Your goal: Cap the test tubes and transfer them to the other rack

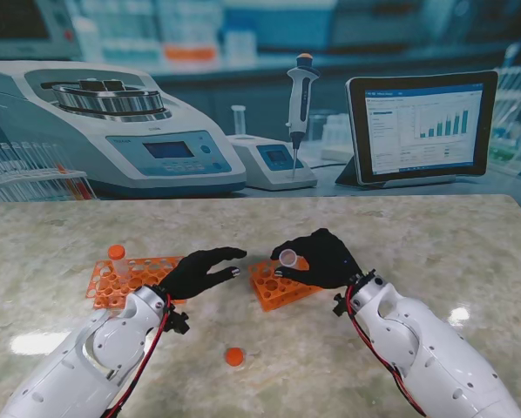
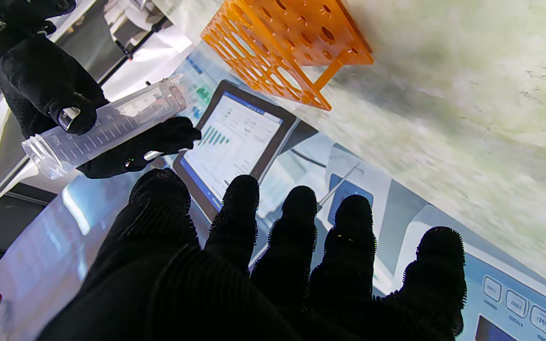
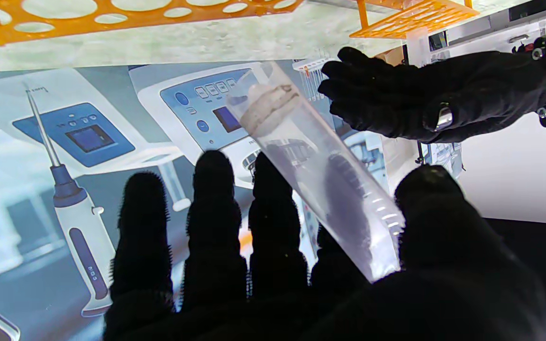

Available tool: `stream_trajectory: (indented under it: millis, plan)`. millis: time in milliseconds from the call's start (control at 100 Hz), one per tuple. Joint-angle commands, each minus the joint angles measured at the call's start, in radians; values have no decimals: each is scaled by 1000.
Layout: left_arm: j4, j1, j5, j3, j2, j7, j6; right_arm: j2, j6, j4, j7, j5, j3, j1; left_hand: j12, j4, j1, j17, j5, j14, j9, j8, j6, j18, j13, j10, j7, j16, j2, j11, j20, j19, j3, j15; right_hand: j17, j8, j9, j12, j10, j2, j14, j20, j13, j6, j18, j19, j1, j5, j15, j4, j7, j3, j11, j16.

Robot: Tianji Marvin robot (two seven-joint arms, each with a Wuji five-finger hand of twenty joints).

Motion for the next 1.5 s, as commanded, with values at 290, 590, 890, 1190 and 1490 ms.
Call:
stream_trajectory:
  millis: [290,590,890,1190,1490]
  plan:
    - [-33,16,12,-2,4,-2,-19,-11,-16,-39,-59,9,17,-63,-24,-19,-15,-10,15,-30,-12,7,-8,-17,-7,-13,-5,-10,44,-16,3,-30,-19,-2,314,137,206,155,-4,-9,-46,8,258,-113,-9,154,122,166,141,-6,140,188,141,143]
    - [-76,33,26,-2,8,-9,-13,-31,-39,-57,-107,59,35,-109,-23,-19,-13,-11,16,-28,-10,7,-5,-18,-7,-13,-6,-10,44,-16,3,-30,-18,-2,477,144,347,323,20,-112,-19,-64,428,-61,-55,262,163,225,308,-16,208,302,257,275]
    - [-75,30,33,-1,9,-10,-25,-45,-54,-78,-101,123,45,-140,-23,-19,-11,-10,16,-30,-7,7,-7,-17,-4,-13,-5,-8,45,-15,3,-29,-18,0,575,194,389,473,1,-111,-14,-61,471,9,-26,362,201,242,480,-12,198,321,385,394]
    - [-74,30,36,-1,10,-12,-30,-51,-41,-86,-62,183,37,-146,-22,-19,-9,-10,17,-30,-6,7,-6,-17,-3,-11,-5,-7,45,-15,4,-29,-18,0,709,230,373,738,-53,-83,-81,121,479,28,-59,613,230,231,835,1,186,266,604,574]
    - [-100,48,38,-7,13,-22,-19,-44,-43,-94,-31,179,41,-148,-22,-18,-6,-10,18,-30,-5,7,-6,-18,-1,-13,-5,-7,46,-15,3,-29,-18,0,787,233,370,865,-61,-50,-198,454,485,68,-193,877,241,211,1192,11,163,205,696,697]
